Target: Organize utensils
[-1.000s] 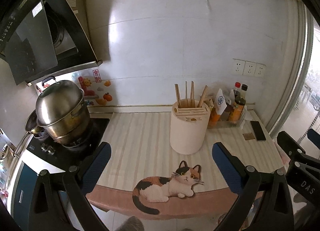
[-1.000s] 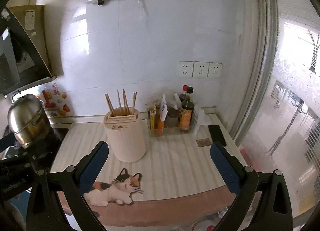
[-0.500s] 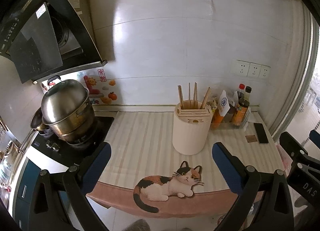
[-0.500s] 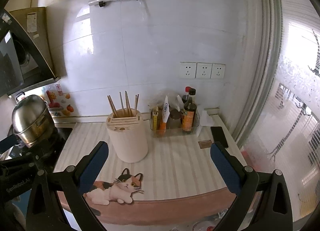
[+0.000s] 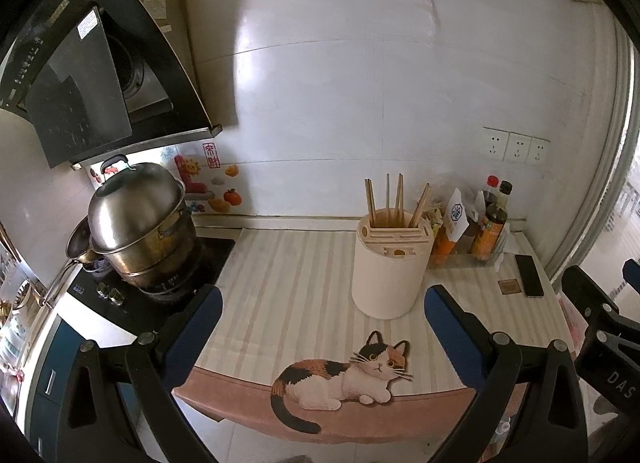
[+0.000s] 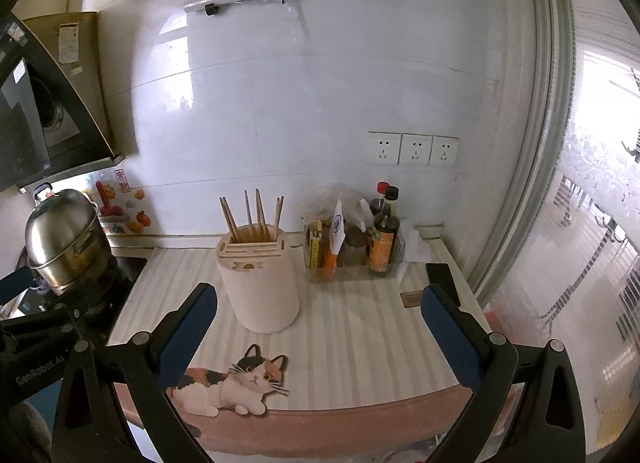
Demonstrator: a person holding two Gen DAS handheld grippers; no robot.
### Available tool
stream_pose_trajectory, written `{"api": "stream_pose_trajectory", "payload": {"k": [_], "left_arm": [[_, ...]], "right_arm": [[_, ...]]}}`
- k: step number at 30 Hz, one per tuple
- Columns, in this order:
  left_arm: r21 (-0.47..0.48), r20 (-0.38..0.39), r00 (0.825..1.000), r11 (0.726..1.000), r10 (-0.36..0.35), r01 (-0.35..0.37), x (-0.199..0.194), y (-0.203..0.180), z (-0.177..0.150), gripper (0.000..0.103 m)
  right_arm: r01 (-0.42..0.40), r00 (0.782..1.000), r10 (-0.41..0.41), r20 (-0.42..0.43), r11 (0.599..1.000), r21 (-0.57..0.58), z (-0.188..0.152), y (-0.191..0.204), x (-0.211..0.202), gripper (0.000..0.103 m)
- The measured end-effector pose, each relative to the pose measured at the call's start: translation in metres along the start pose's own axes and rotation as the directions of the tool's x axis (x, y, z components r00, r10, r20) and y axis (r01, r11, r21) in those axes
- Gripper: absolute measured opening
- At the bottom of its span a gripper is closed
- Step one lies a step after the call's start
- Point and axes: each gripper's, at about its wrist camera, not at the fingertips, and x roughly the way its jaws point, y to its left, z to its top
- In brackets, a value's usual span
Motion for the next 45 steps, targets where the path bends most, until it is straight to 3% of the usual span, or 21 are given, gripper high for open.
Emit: {"api": "stream_pose_trajectory", "payload": {"k": [45], "left_arm": [[-0.001,0.004,1.000,1.000,0.007,-0.007,0.0016,-0.0016,0.0022,0.103]], "right_arm": [[0.001,1.000,-0.001,-0.009,1.000,-0.012,0.0012,0.0071,0.0057,0.103]]}}
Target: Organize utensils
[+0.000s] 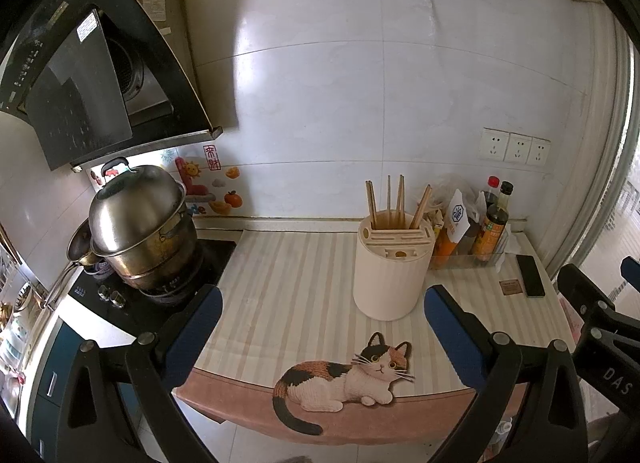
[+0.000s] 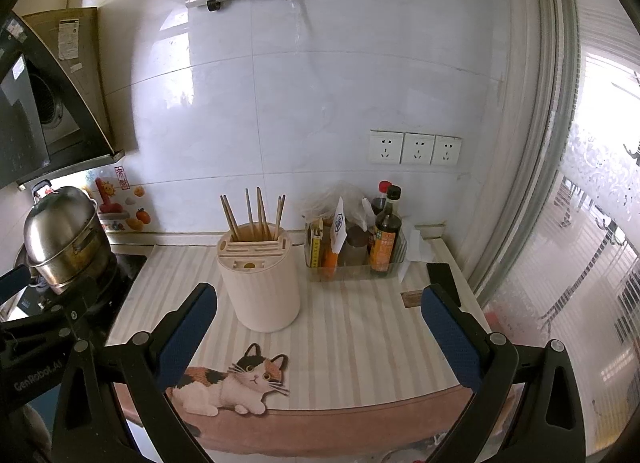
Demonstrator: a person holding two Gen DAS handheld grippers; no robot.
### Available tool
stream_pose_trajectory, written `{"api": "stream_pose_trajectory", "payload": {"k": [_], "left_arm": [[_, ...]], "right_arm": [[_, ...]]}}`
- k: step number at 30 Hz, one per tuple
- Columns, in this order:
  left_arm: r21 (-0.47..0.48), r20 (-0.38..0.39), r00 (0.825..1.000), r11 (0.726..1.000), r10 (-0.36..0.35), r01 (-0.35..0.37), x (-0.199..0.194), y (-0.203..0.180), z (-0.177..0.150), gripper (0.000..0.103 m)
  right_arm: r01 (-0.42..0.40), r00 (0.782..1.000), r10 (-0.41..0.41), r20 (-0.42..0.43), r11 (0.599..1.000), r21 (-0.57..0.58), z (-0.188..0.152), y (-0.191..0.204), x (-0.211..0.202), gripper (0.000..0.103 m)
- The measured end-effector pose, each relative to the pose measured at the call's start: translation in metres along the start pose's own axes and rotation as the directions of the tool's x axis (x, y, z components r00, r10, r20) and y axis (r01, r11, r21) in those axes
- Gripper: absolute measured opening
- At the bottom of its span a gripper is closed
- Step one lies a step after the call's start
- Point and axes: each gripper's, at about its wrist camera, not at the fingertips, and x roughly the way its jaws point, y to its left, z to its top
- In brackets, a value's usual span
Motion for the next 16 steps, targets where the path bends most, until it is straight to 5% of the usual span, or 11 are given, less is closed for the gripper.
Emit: {"api": "stream_pose_trajectory", "payload": {"k": [16], "left_arm": [[0.000,0.009,1.000,1.000,-0.017,0.017,-0.0011,0.0065,0.0047,0.103]], "right_arm": [[-0.001,1.000,0.001,0.005,1.000,0.000,0.0027,-0.0009,-0.0010,0.103]]}}
